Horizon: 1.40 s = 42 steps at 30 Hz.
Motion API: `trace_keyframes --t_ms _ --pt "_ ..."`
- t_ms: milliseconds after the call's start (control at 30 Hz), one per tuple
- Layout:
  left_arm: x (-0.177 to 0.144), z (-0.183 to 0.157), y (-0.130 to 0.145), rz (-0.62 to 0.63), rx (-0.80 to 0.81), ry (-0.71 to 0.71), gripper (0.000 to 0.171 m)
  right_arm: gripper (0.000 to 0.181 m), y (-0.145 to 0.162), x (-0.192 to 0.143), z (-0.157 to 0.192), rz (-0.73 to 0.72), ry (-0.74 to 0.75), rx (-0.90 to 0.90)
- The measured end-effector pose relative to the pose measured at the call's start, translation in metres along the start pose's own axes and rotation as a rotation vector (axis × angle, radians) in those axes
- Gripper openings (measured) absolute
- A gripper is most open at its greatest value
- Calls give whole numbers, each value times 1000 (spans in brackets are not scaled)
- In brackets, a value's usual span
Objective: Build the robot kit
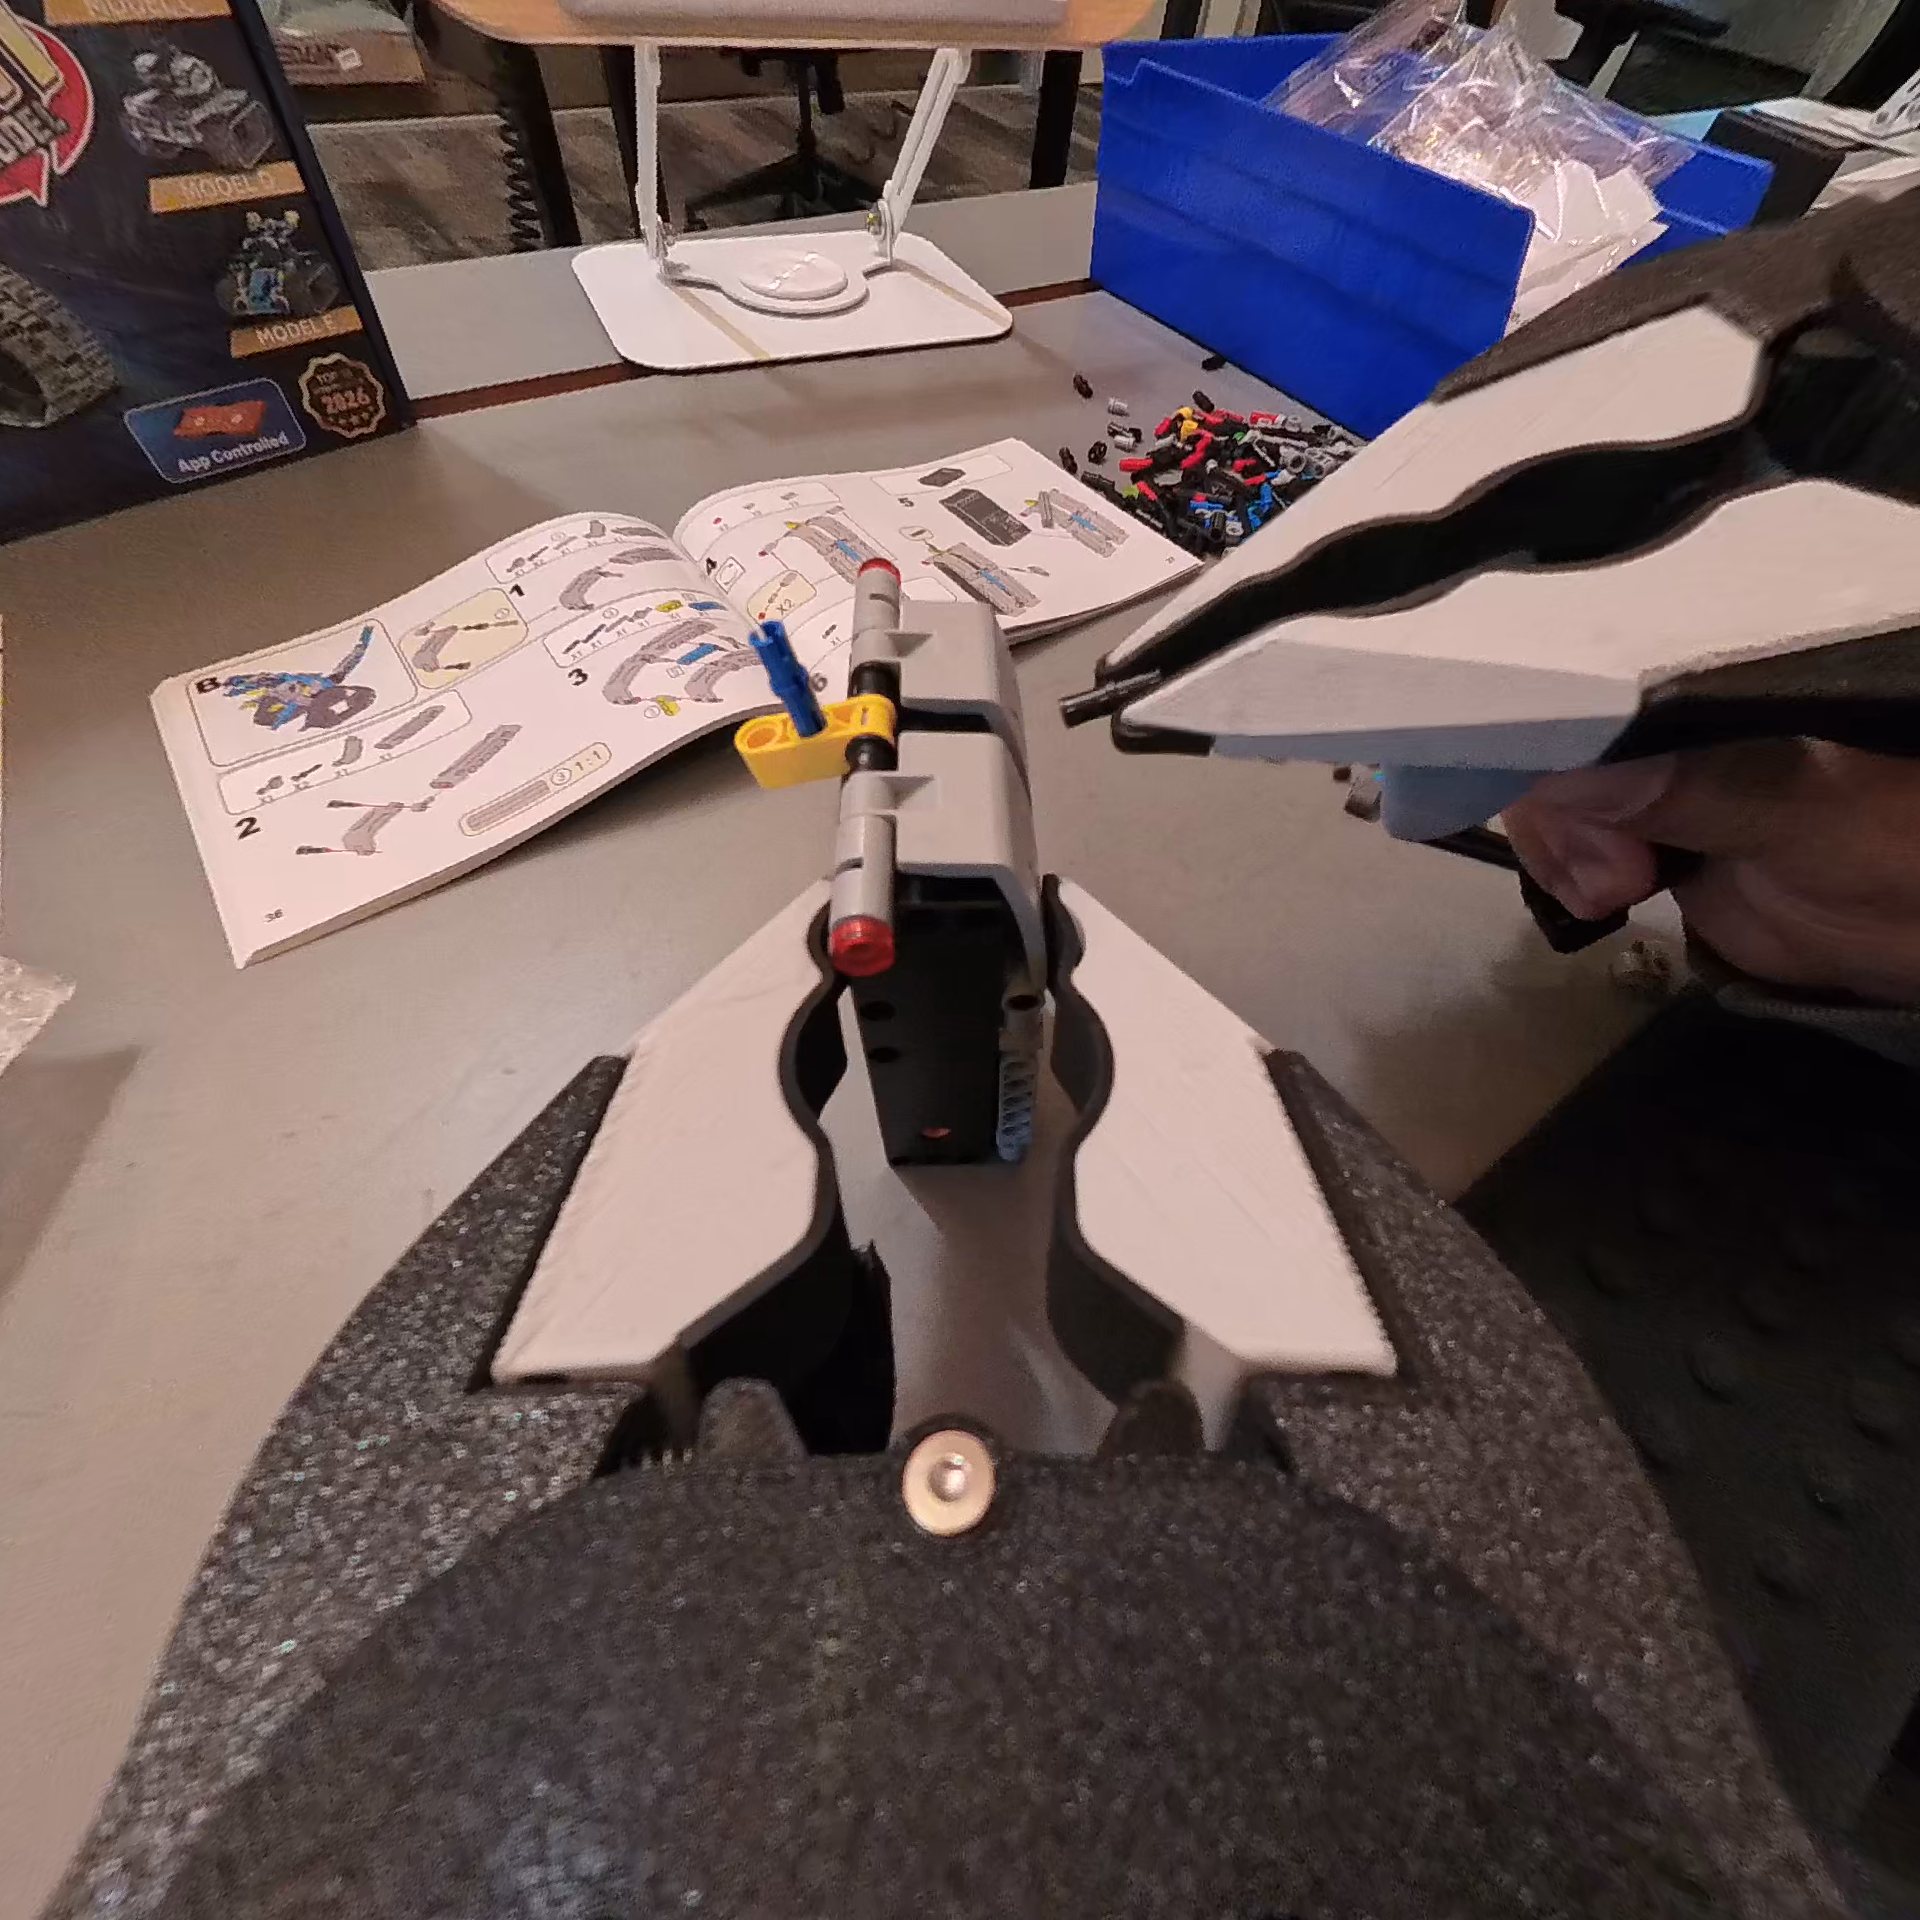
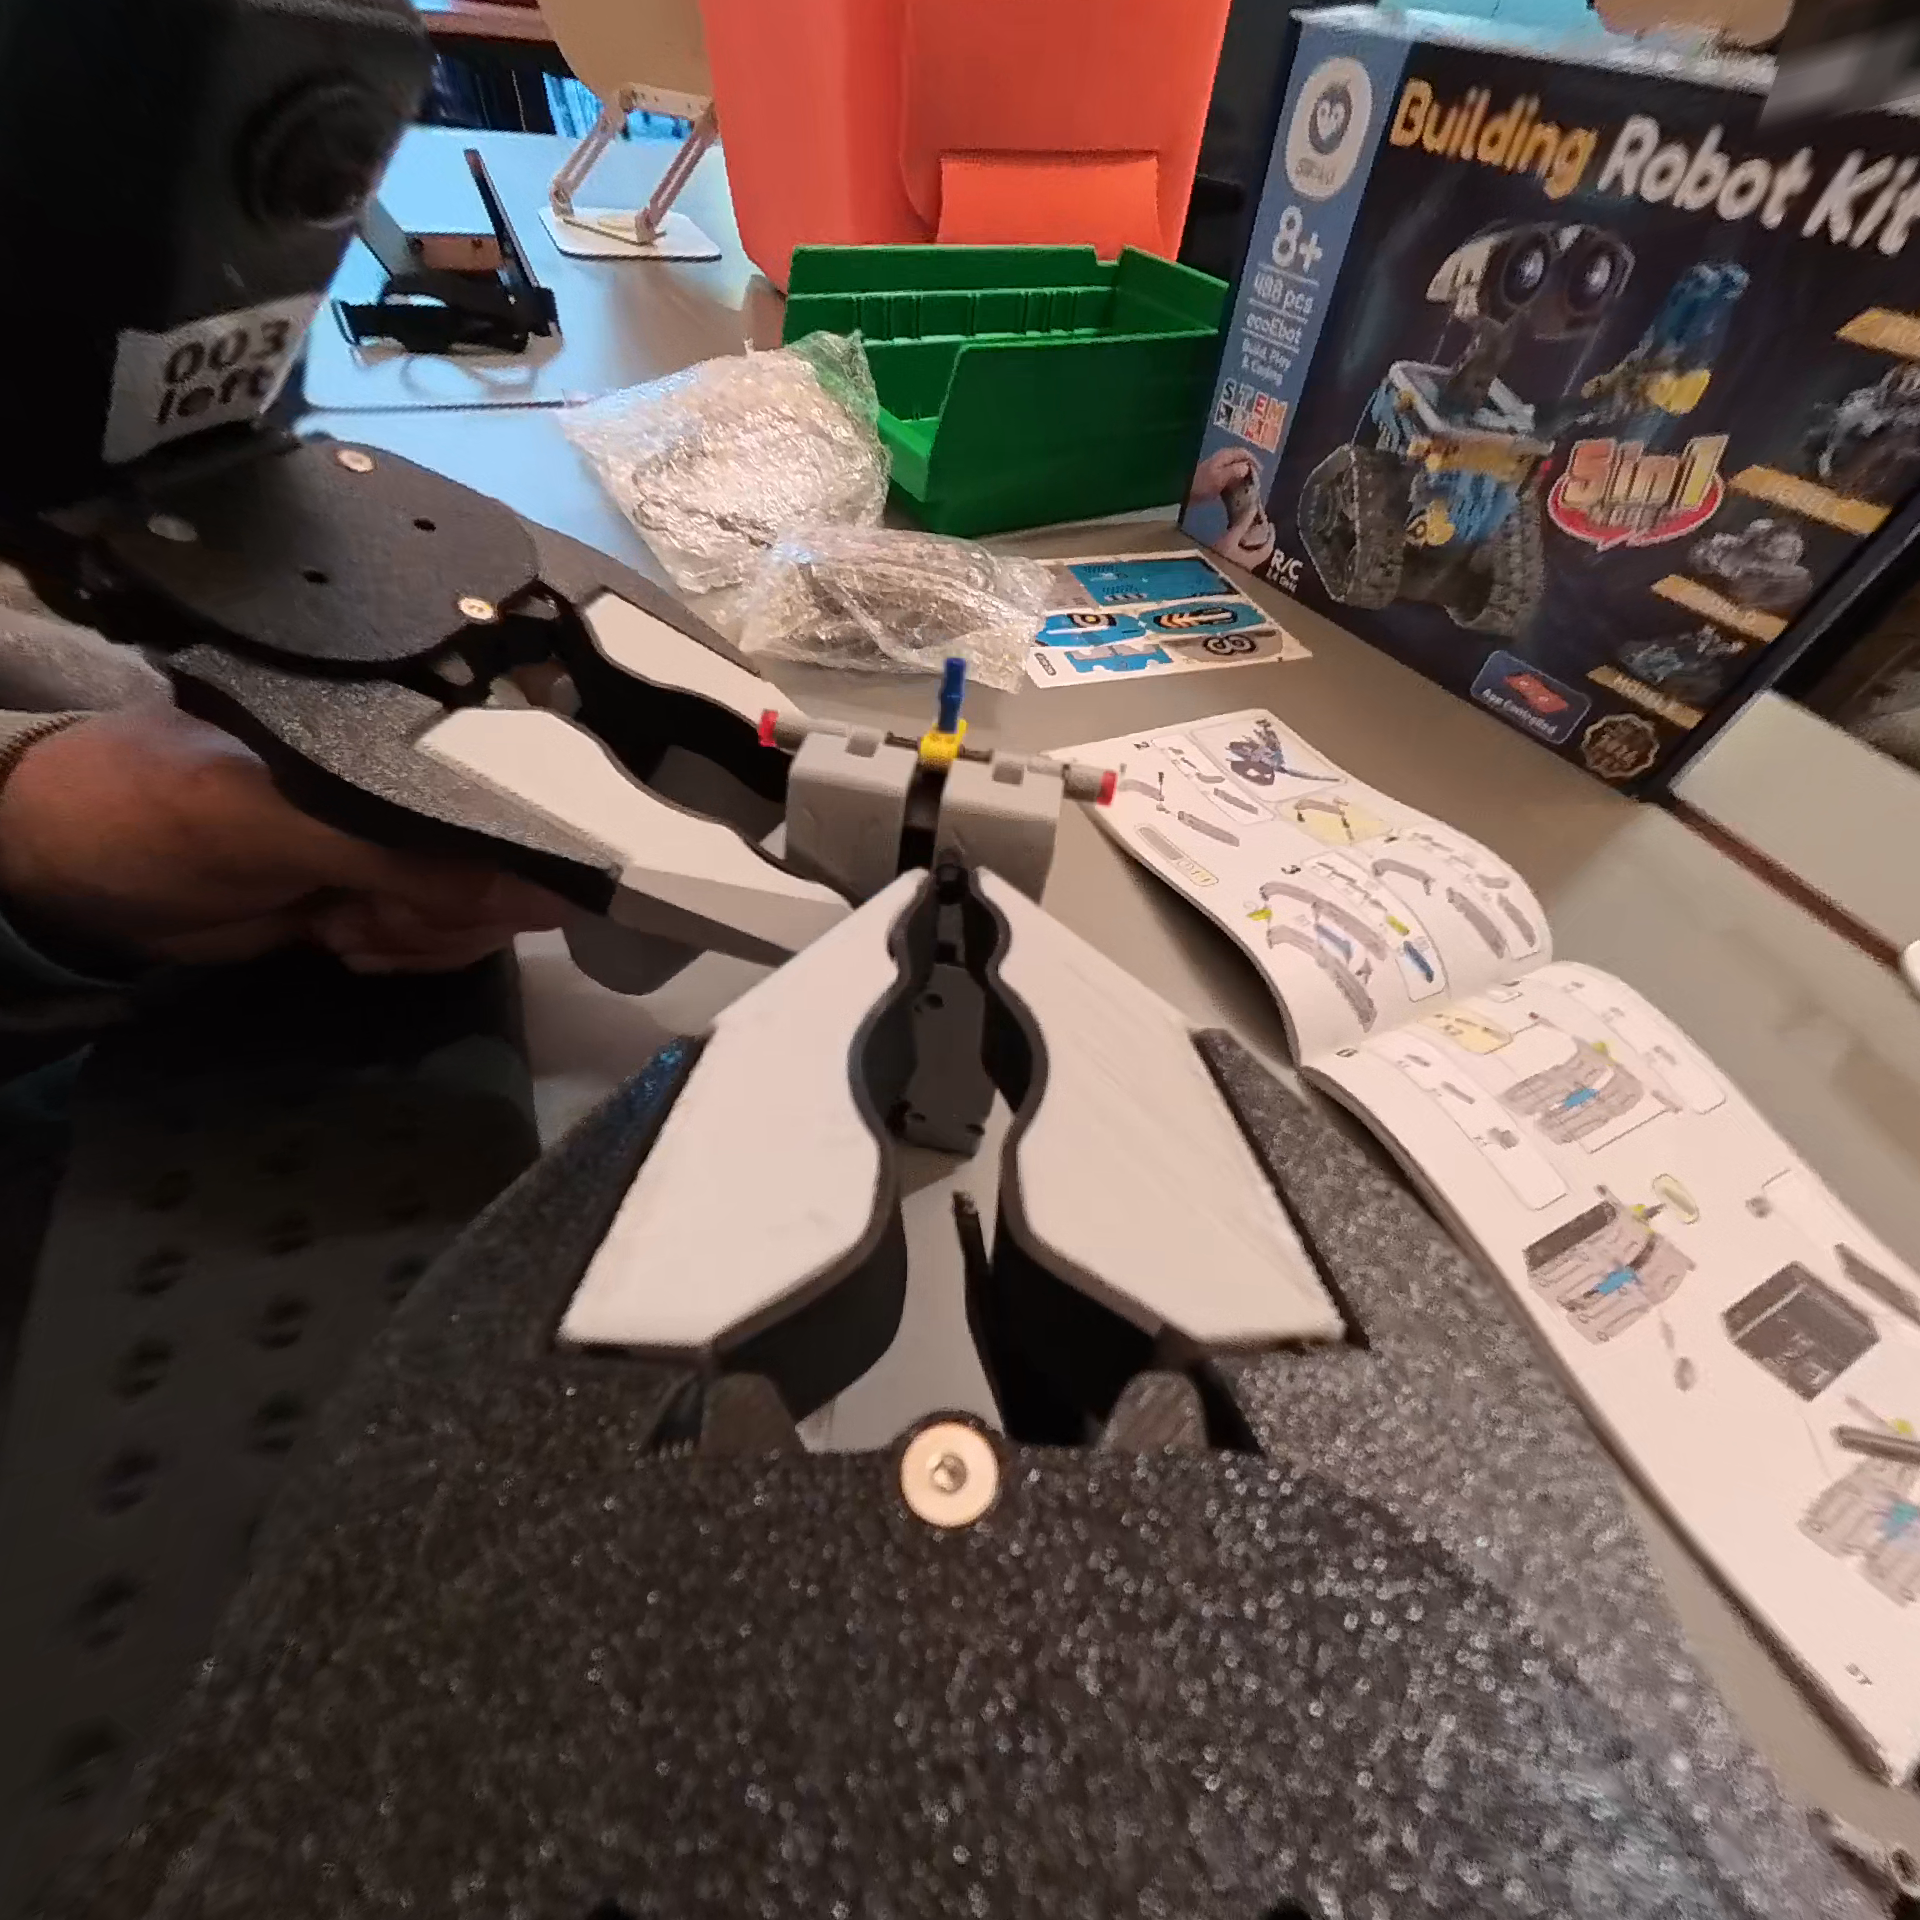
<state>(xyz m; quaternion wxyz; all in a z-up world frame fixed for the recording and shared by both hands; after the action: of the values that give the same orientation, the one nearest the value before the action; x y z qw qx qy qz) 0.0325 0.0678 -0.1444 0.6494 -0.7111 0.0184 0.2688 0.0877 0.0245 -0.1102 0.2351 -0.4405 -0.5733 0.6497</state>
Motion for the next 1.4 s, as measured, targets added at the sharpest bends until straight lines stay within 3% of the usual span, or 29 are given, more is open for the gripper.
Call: trace_keyframes --t_ms 233,533,900,1033,1200,1400 --pt "1 -1 0 2 5 6 35 2 -1 9 10 95 79 -290" --pt "0 -1 0 10 -29 60 35 2 0 13 10 151 131 -437" --pt "-1 -6 0 41 0 155 34 3 2 10 16 226 198 -876" --pt "-3 -5 0 107 -35 220 34 3 0 13 19 283 202 -899" --pt "-6 -11 3 147 -194 356 38 3 -4 11 16 344 94 -682" --pt "-8 -14 4 129 -163 359 40 3 -3 10 13 327 74 -635"
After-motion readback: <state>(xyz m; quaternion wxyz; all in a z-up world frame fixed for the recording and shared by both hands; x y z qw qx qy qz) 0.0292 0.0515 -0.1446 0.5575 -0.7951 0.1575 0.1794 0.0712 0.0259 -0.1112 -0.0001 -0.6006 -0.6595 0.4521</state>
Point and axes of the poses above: each gripper's, where its closed fingertips meet, x out along the fingers, y out of its underside, z = x × y across the jaws, the point moved 4 cm from there along -x, back along the fingers, and after that the axes turned 10 degrees about -y, right-handed, at the moved point
